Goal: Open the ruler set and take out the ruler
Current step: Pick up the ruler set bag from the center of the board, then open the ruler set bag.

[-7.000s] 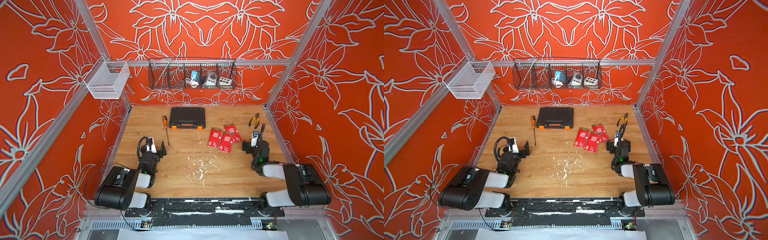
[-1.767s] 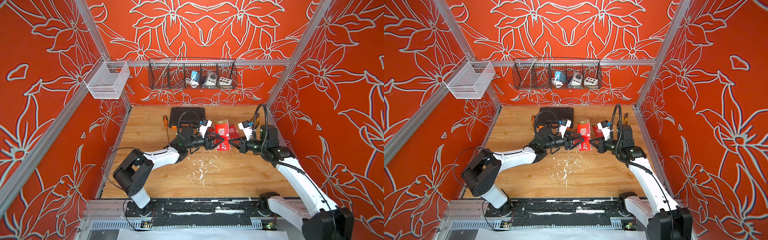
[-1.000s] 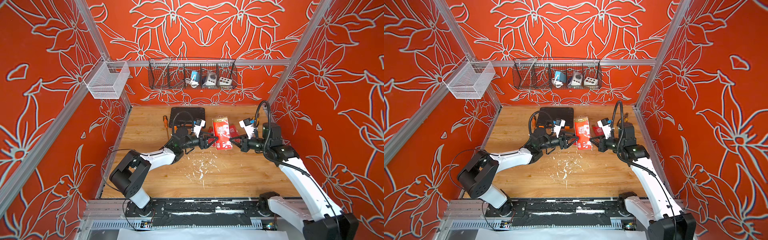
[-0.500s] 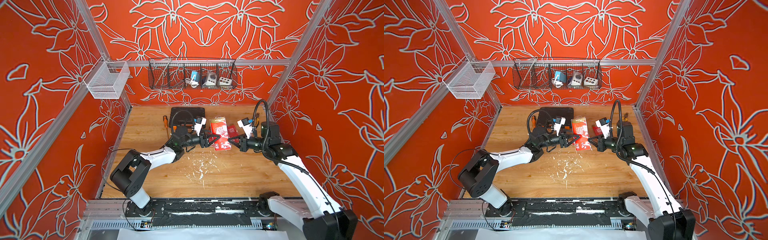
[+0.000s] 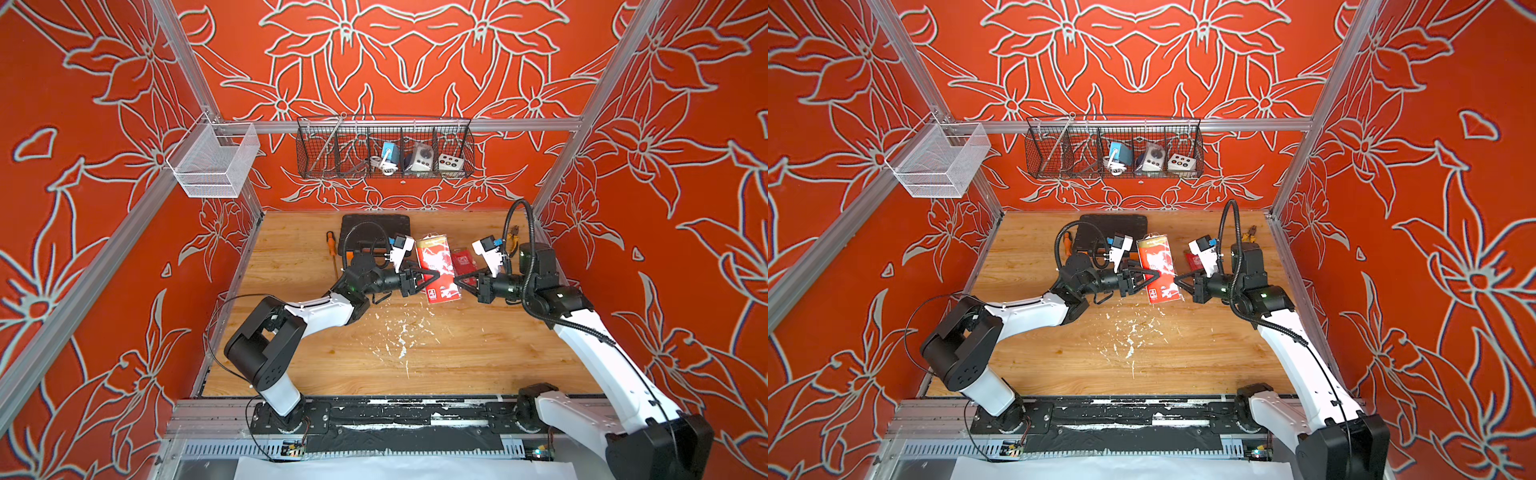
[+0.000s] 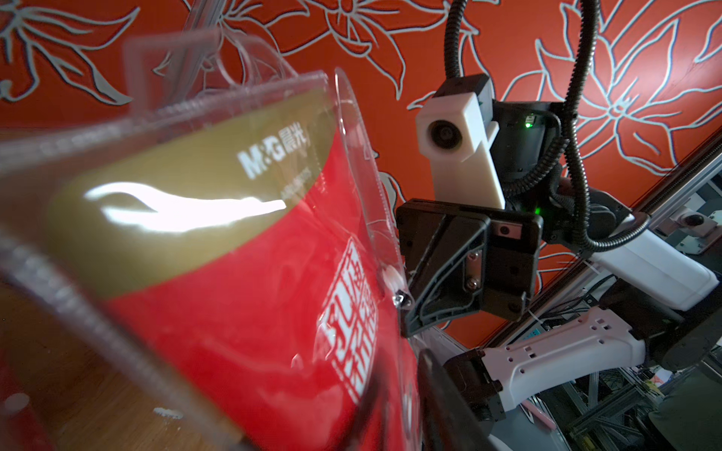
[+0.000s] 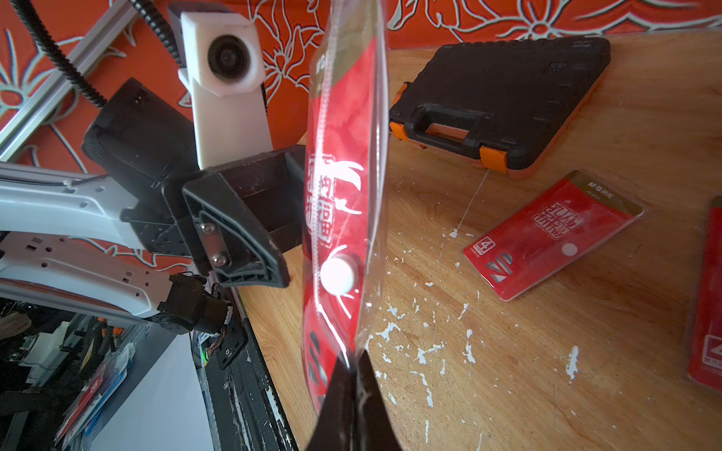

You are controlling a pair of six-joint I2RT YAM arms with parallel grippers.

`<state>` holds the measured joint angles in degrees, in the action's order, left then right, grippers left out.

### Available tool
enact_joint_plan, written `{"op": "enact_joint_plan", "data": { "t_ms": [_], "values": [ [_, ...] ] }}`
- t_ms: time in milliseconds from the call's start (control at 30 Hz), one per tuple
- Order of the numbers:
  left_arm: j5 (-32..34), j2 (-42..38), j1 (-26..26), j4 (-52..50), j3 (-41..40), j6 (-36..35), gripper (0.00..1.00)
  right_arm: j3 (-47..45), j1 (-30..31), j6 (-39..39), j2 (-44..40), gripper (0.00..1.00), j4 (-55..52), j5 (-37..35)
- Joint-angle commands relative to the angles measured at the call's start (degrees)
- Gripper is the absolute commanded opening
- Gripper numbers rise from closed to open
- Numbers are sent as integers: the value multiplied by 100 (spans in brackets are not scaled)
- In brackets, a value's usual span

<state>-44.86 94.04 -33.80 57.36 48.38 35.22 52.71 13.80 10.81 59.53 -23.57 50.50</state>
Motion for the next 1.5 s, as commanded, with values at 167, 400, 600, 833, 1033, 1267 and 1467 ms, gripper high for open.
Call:
{"op": "enact_joint_plan", "data": {
  "t_ms": [167, 400, 600, 833, 1033, 1267, 1467],
  "values": [
    [39, -163, -11, 188, -21, -50, 21, 134, 62, -41, -44, 0, 24, -144],
    [555, -370, -14, -294, -72, -196, 7, 178, 135, 79, -227, 40, -159, -1242],
    [1521, -584, -64, -1068, -51, -250, 5, 193, 685, 225, -336, 60, -187, -2567],
    [2121, -628, -268, -2092, 242, -389, 2, 35, 1326, 459, -286, 58, 257, -3999],
    [2187, -495, -399, -2431, 479, -411, 1, 82, 1475, 371, 76, 56, 474, -4277],
    [2152, -337, -537, -2681, 720, -477, 1, 258, 1534, 257, 376, 55, 495, -4375],
    [2087, -229, -633, -2818, 830, -532, 0, 374, 1531, 169, 399, 53, 371, -4490]
  ]
}}
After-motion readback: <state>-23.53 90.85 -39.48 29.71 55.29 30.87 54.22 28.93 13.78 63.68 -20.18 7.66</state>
